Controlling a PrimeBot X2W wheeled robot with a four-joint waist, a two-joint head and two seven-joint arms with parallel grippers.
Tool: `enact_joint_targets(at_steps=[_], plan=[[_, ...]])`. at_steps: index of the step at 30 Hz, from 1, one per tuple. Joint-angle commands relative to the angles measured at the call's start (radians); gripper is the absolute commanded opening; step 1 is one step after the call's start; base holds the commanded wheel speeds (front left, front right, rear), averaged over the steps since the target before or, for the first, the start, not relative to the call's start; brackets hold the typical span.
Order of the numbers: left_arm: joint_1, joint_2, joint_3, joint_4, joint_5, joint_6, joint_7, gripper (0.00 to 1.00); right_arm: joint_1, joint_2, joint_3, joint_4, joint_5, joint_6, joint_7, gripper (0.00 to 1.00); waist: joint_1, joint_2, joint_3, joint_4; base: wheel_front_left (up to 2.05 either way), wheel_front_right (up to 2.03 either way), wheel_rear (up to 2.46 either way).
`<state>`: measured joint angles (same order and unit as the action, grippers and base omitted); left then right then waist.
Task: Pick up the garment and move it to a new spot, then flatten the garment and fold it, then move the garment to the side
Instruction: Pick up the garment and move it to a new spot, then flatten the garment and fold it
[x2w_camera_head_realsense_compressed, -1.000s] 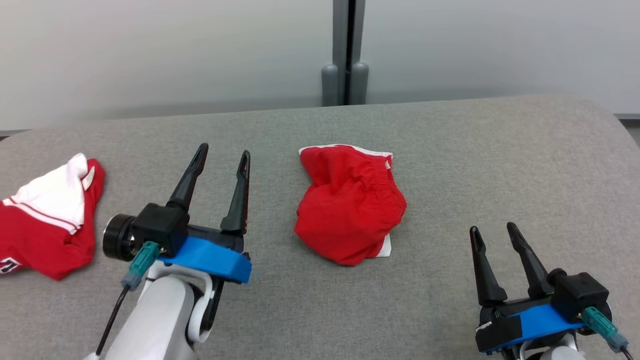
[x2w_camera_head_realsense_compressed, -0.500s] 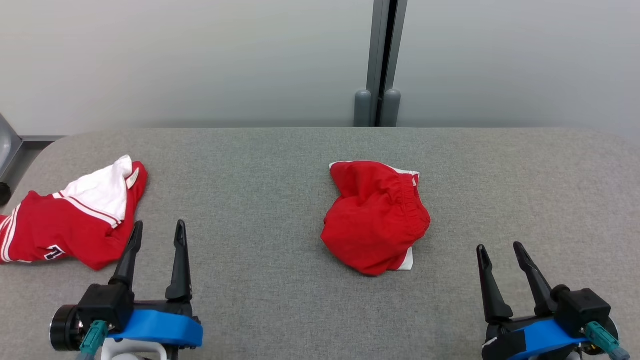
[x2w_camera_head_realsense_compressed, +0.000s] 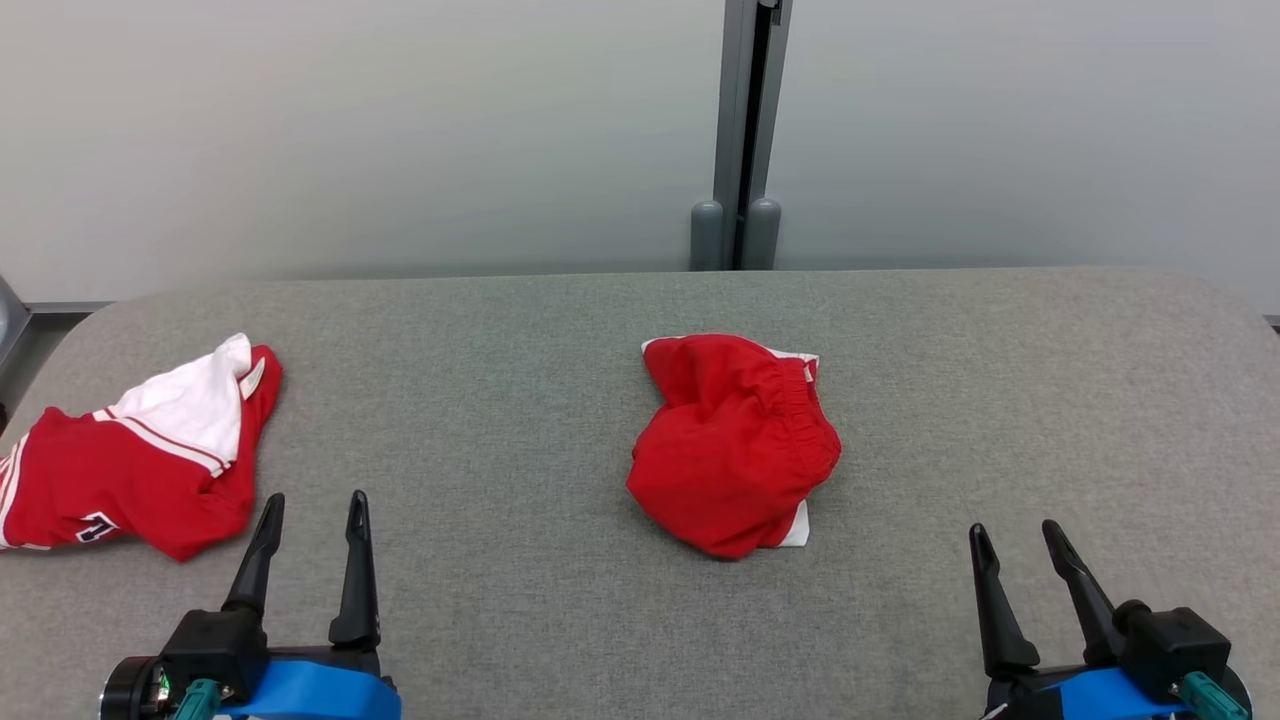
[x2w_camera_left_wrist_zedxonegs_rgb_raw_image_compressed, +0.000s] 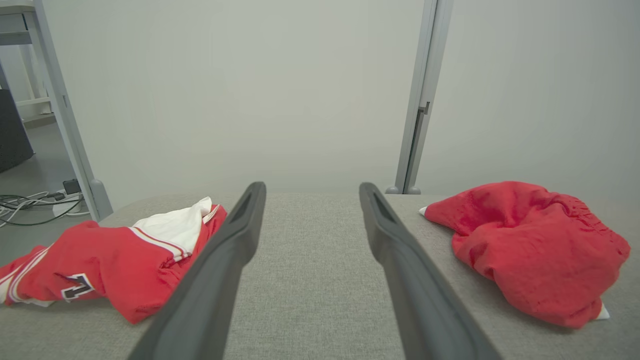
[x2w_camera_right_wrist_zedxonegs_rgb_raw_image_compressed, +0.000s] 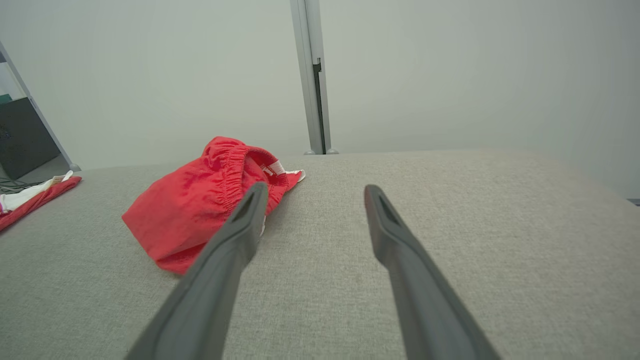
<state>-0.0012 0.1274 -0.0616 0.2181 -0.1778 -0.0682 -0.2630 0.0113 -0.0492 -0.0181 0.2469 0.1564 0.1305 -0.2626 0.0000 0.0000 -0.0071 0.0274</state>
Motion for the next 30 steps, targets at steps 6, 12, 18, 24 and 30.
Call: enact_joint_targets(at_steps=[6, 12, 18, 24, 30], plan=[[0.002, -0.008, 0.036, 0.009, 0.025, -0.018, -0.003, 1.0, 0.018, -0.002, -0.004, 0.005, 0.001, 0.0, -0.003, 1.0, 0.0, 0.0, 0.002, -0.007, 0.0, 0.0, 0.0], [0.014, -0.021, 0.051, 0.0, 0.043, -0.023, -0.003, 1.0, 0.022, -0.002, -0.005, 0.004, 0.003, 0.0, -0.003, 1.0, 0.0, 0.0, 0.004, -0.006, 0.0, 0.0, 0.0], [0.012, -0.029, 0.062, 0.001, 0.057, -0.03, -0.003, 1.0, 0.017, -0.002, -0.005, 0.007, 0.002, 0.0, -0.004, 1.0, 0.0, 0.0, 0.009, -0.005, 0.0, 0.0, 0.0], [0.008, -0.033, 0.068, 0.007, 0.064, -0.036, -0.003, 1.0, 0.017, -0.002, -0.005, 0.01, 0.004, 0.0, -0.004, 1.0, 0.0, 0.0, 0.009, -0.006, 0.0, 0.0, 0.0], [0.003, -0.038, 0.071, 0.011, 0.073, -0.04, -0.003, 1.0, 0.013, -0.002, -0.004, 0.016, 0.002, 0.0, -0.003, 1.0, 0.0, 0.0, 0.01, -0.004, 0.0, 0.0, 0.0]])
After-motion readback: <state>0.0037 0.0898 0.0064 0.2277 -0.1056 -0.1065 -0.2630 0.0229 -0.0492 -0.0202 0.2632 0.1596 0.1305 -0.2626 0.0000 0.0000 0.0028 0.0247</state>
